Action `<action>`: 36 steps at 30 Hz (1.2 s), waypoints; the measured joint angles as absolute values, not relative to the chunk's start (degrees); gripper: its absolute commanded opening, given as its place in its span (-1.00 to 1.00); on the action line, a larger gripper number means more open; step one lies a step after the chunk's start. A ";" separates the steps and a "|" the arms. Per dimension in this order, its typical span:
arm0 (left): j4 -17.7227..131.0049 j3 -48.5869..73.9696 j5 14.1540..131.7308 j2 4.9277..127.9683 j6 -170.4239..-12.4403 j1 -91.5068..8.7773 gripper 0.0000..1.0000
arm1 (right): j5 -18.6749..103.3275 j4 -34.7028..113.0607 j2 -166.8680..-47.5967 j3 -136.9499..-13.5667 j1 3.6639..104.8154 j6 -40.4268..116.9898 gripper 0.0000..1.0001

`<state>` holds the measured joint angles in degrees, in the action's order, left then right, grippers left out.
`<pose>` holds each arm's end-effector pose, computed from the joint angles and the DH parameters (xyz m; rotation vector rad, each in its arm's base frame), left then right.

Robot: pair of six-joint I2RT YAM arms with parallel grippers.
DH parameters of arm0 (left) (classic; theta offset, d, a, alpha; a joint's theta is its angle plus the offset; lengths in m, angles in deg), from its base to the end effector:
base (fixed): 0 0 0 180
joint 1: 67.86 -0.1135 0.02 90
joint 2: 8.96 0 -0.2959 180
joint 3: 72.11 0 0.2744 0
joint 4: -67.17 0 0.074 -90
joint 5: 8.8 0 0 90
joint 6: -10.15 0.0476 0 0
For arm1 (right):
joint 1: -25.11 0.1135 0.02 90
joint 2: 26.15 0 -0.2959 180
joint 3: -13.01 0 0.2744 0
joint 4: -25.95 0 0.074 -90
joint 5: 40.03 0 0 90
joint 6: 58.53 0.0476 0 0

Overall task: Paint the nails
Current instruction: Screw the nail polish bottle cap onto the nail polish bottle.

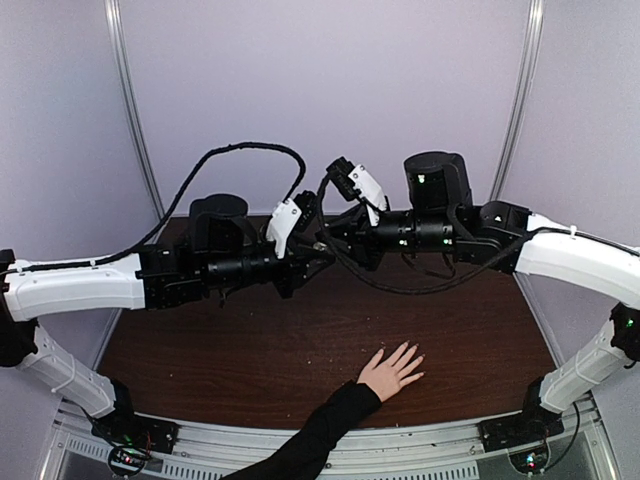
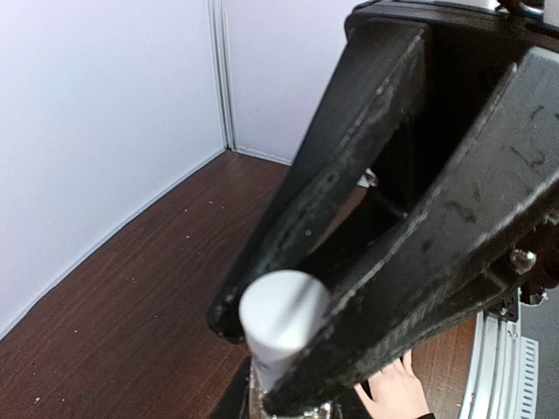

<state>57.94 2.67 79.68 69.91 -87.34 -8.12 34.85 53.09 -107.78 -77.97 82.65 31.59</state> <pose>0.1777 -0.3072 0.3563 0.8490 1.6862 -0.8474 0.1838 0.3120 0.4142 -1.1142 1.6371 0.9224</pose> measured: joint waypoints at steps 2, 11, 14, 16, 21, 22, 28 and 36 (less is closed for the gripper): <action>57.96 2.67 80.17 70.04 -87.36 -8.12 -1.00 | 35.90 52.76 -107.80 -77.73 82.87 31.96 -0.47; 60.21 2.67 81.50 69.26 -87.23 -10.04 -1.00 | 36.49 56.80 -106.07 -76.13 83.63 33.20 0.12; 60.65 2.65 78.79 68.36 -86.79 -10.13 -1.00 | 36.25 58.72 -105.04 -75.92 83.63 33.01 0.15; 60.47 2.65 76.45 67.66 -86.33 -10.13 -1.00 | 35.99 59.49 -103.91 -75.92 83.53 32.90 0.15; 58.85 2.65 68.73 65.91 -84.69 -10.17 -1.00 | 33.13 61.78 -99.80 -75.92 82.74 30.73 0.15; 58.26 2.65 66.66 65.54 -84.19 -10.17 -1.00 | 32.14 62.35 -99.01 -75.94 82.56 30.12 0.14; 53.83 2.74 53.48 64.54 -80.52 -10.19 -1.00 | 23.42 66.90 -96.74 -77.82 82.50 25.93 0.08; 48.03 4.73 37.13 65.87 -76.58 -10.17 -1.00 | 7.58 69.85 -97.83 -81.51 82.50 22.95 0.00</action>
